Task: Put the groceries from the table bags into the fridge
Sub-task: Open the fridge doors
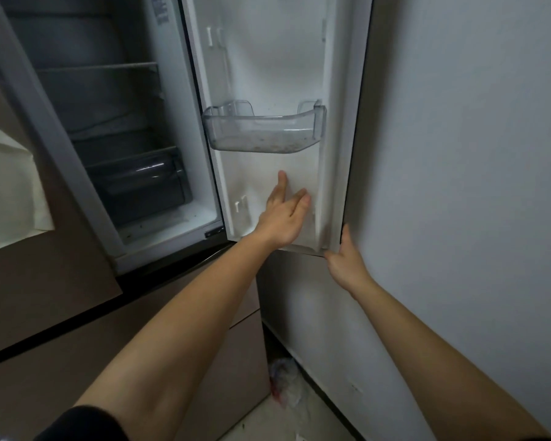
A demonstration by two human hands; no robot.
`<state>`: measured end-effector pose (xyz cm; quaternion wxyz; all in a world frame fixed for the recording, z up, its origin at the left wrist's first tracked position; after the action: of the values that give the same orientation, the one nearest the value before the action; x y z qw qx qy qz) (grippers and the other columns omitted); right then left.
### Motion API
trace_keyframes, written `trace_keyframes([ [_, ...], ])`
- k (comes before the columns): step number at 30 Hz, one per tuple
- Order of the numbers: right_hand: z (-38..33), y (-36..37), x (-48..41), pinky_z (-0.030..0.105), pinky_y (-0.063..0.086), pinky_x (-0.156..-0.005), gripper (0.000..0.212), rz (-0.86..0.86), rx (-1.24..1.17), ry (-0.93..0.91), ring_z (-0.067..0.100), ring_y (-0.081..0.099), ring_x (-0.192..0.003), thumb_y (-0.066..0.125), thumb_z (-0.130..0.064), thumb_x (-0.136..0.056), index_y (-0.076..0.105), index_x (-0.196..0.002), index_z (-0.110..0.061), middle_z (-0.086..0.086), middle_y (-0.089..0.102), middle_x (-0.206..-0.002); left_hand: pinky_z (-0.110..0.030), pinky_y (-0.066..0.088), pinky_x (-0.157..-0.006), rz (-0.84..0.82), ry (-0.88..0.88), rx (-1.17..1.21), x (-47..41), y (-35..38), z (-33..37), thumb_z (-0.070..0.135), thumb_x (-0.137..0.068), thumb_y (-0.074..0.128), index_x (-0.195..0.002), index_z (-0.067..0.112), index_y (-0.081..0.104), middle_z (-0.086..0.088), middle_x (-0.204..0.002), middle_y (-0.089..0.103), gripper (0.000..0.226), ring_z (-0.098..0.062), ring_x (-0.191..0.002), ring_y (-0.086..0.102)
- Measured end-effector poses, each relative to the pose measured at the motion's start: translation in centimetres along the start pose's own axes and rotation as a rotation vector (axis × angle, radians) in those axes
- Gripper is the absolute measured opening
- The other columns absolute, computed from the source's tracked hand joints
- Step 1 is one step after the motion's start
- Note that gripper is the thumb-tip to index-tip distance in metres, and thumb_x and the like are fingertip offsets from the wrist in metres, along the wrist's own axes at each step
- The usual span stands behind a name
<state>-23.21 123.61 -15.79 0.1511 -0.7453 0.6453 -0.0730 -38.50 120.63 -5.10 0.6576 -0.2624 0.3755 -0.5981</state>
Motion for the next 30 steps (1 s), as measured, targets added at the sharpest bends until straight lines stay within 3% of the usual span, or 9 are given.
trace_keyframes([
  [4,0.4,-0.1,-1.0,0.047,0.028,-0.122,0.084,0.028,0.071,-0.012,0.023,0.029,-0.149,0.061,-0.027,-0.091,0.013,-0.160,-0.020,0.003,0.027,-0.164,-0.051,0.018,-0.121,-0.002,0.034,-0.175,-1.1,-0.6,-1.3,0.048,-0.106,0.026,-0.156,0.020,0.027,0.007,-0.165,-0.017,0.057,-0.022,-0.153,-0.001],
  [8,-0.9,-0.2,-1.0,0.047,0.033,-0.119,0.097,0.036,0.094,0.016,0.025,0.035,-0.146,0.060,-0.054,-0.079,0.016,-0.159,-0.020,0.004,0.031,-0.162,-0.056,0.005,-0.121,0.014,-0.032,-0.228,-1.0,-1.7,-1.9,0.050,-0.105,0.026,-0.156,0.025,0.024,0.007,-0.167,-0.005,0.057,-0.025,-0.152,-0.011],
  [11,-2.8,0.0,0.2,0.038,0.022,-0.122,0.088,0.077,0.152,-0.002,0.028,0.021,-0.152,0.059,-0.024,-0.093,0.005,-0.161,-0.012,0.010,0.014,-0.167,-0.053,0.008,-0.121,0.120,-0.085,-0.176,0.4,-2.8,-3.1,0.050,-0.104,0.029,-0.153,0.025,0.034,-0.002,-0.165,0.015,0.055,-0.027,-0.153,-0.002],
  [14,-5.5,0.6,2.2,0.042,0.023,-0.121,0.082,0.291,0.288,-0.236,0.034,0.015,-0.152,0.057,-0.009,-0.092,0.010,-0.160,-0.008,0.016,0.006,-0.166,-0.043,0.029,-0.114,0.350,-0.027,-0.117,3.6,-4.8,-4.7,0.041,-0.105,0.037,-0.137,0.018,0.055,-0.006,-0.147,0.049,0.044,-0.025,-0.141,0.036],
  [17,-7.4,2.9,3.5,0.044,0.035,-0.113,0.068,0.399,0.343,-0.547,0.035,0.038,-0.136,0.059,-0.005,-0.087,0.034,-0.150,-0.004,0.019,0.033,-0.150,-0.034,0.037,-0.104,0.502,-0.028,-0.184,8.1,-6.8,-6.9,0.037,-0.104,0.042,-0.127,0.019,0.061,0.000,-0.132,0.058,0.035,-0.016,-0.126,0.048],
  [20,-8.5,7.2,3.7,0.041,0.046,-0.102,0.051,0.217,0.249,-0.563,0.024,0.052,-0.117,0.056,-0.005,-0.090,0.048,-0.141,-0.011,0.010,0.049,-0.131,-0.039,0.033,-0.112,0.560,-0.128,-0.317,13.4,-8.7,-10.6,0.037,-0.103,0.045,-0.132,0.019,0.057,-0.003,-0.144,0.049,0.036,-0.017,-0.136,0.039],
  [23,-9.0,13.9,3.9,0.036,0.049,-0.100,0.041,-0.199,0.095,-0.372,0.013,0.056,-0.111,0.050,-0.012,-0.100,0.051,-0.140,-0.019,0.003,0.055,-0.128,-0.051,0.033,-0.114,0.640,-0.249,-0.436,19.0,-11.5,-15.0,0.036,-0.101,0.049,-0.137,0.017,0.053,-0.009,-0.153,0.038,0.041,-0.027,-0.143,0.031],
  [25,-9.8,19.0,4.6,0.035,0.046,-0.104,0.039,-0.432,0.023,-0.245,0.014,0.056,-0.116,0.051,-0.019,-0.103,0.050,-0.142,-0.020,0.004,0.056,-0.132,-0.054,0.032,-0.113,0.689,-0.320,-0.502,22.5,-13.6,-17.4,0.035,-0.099,0.052,-0.138,0.014,0.051,-0.015,-0.156,0.032,0.044,-0.033,-0.146,0.026],
  [30,-14.9,29.4,6.2,0.038,0.044,-0.107,0.040,-0.573,-0.139,-0.114,0.018,0.053,-0.120,0.049,-0.025,-0.105,0.051,-0.143,-0.014,0.009,0.055,-0.142,-0.055,0.025,-0.117,0.729,-0.473,-0.632,28.6,-18.3,-22.6,0.035,-0.098,0.053,-0.145,0.012,0.042,-0.017,-0.162,0.017,0.053,-0.033,-0.151,0.010],
])
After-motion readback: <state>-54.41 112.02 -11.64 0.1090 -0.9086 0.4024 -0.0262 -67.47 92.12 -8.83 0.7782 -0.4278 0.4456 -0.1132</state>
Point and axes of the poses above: each hand's wrist, its own x-axis away from the middle knuckle, its own y-axis out of the palm, z = x × y, the point moved 4 cm from there along -x, towards the middle knuckle
